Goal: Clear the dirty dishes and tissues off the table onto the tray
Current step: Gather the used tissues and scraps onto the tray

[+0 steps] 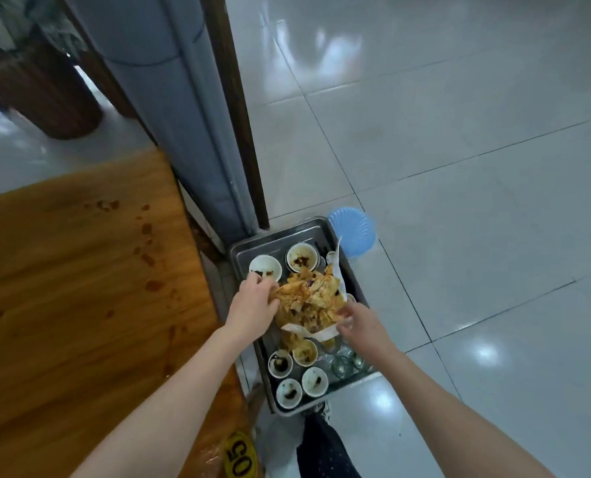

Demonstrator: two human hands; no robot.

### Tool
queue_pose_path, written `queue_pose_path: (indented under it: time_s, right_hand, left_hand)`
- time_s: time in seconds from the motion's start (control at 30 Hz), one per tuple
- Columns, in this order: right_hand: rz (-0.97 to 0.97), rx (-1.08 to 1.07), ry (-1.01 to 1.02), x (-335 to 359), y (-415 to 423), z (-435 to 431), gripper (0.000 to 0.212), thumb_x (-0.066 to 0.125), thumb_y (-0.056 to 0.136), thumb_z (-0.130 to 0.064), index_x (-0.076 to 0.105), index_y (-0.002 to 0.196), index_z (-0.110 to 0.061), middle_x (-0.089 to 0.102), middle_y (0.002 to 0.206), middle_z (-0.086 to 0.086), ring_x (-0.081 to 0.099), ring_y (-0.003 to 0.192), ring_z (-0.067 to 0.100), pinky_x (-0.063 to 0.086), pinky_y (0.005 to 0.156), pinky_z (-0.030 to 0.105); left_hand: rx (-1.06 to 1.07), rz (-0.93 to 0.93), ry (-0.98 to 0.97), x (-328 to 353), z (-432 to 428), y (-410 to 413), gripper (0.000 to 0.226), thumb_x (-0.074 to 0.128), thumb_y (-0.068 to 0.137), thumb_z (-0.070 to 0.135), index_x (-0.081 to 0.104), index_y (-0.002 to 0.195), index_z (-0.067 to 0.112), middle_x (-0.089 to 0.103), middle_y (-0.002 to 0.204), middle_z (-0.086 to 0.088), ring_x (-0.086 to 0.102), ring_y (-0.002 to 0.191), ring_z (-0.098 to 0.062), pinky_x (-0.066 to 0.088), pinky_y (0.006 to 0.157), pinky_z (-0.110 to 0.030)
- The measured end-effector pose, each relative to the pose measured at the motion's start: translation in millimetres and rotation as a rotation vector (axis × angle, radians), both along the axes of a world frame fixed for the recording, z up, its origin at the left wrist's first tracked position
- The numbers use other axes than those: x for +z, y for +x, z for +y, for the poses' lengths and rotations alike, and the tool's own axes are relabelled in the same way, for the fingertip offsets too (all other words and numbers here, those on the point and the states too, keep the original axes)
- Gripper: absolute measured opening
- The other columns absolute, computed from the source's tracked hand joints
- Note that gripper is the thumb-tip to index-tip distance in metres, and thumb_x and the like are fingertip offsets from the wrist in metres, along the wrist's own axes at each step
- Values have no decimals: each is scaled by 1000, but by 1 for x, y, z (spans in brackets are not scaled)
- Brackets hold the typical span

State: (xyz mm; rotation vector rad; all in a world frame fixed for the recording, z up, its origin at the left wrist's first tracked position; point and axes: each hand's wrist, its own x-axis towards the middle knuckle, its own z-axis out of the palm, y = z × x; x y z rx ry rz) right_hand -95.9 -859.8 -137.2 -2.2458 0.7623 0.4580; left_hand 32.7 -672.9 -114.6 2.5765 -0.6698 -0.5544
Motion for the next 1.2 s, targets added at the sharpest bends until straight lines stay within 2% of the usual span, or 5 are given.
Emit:
queue_pose_path:
  time_s: [0.1, 0.27, 0.47, 0.77, 1.2]
  right_hand:
    - [59, 96, 17, -7, 9, -18, 29, 62, 88, -21, 59, 117, -23, 57, 122, -2, 55, 111, 20, 45, 93, 34]
    - [12, 122, 36, -5, 27, -50, 30, 64, 88, -18, 59, 118, -17, 58, 122, 2, 56, 105, 18, 41, 72, 15]
    - [16, 190, 43, 4, 40, -62, 41, 73, 81, -29, 59, 118, -21, 59, 122, -1, 56, 109, 17, 44, 89, 27]
    - [-79, 295, -11, 34, 59, -43, 35, 69, 85, -21, 60, 119, -19, 60, 124, -1, 55, 114, 18, 45, 95, 30]
    - [-182, 410, 26, 84, 72, 68, 36, 60, 90, -24, 55, 126, -26, 61, 119, -4, 56, 97, 10, 46, 80, 22]
  left_hand:
    - [41, 11, -6, -3, -19, 3, 25, 58, 93, 26, 56, 117, 21, 38, 106, 4, 45, 100, -14, 41, 82, -26]
    - [65, 91, 12, -3, -39, 7, 35, 58, 93, 28, 53, 128, 27, 46, 121, 0, 49, 111, -20, 45, 94, -35]
    - [126, 84, 13, 7, -36, 10, 40, 58, 93, 27, 50, 132, 27, 47, 127, 0, 49, 114, -18, 43, 93, -31]
    - [225, 31, 13, 40, 5, 6, 40, 57, 94, 25, 48, 133, 28, 45, 131, 0, 48, 116, -15, 45, 92, -28]
    - [427, -53, -19, 80, 131, -40, 36, 57, 94, 26, 51, 130, 29, 48, 126, 3, 50, 109, -13, 49, 90, -28]
